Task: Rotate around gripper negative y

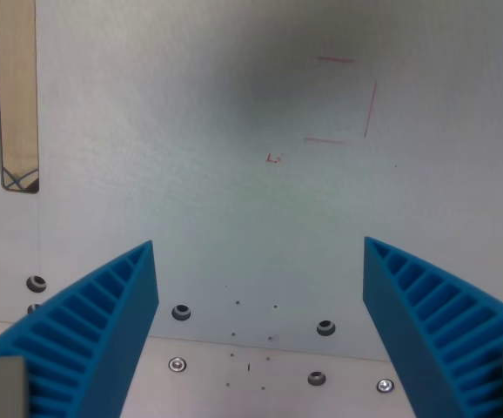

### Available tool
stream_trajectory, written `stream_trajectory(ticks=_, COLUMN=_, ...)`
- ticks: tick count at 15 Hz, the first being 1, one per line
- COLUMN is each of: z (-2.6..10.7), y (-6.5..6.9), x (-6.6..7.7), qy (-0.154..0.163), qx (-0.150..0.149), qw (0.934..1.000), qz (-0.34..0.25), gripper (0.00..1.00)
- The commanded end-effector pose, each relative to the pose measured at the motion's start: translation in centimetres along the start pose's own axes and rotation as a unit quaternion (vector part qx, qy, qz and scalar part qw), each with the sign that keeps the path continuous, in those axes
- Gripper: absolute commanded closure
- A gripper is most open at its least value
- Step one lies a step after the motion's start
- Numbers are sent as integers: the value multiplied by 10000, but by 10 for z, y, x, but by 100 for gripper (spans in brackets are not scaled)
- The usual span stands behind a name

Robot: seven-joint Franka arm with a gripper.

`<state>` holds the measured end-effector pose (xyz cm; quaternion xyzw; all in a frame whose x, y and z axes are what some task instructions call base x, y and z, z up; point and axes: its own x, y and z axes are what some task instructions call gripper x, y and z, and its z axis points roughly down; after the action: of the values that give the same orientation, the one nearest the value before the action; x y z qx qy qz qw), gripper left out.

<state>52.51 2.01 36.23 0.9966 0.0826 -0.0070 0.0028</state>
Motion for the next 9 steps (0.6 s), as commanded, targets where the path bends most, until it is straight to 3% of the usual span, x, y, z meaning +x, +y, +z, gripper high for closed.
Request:
stream_trajectory(ticks=1, z=-3, y=0, x=0, qy=-32, qx=-3, qw=10000, qz=2, gripper=0)
stream_trajectory(ticks=9, z=-3, y=0, x=0, qy=-498, qx=-3, qw=9988, qz=2, gripper=0)
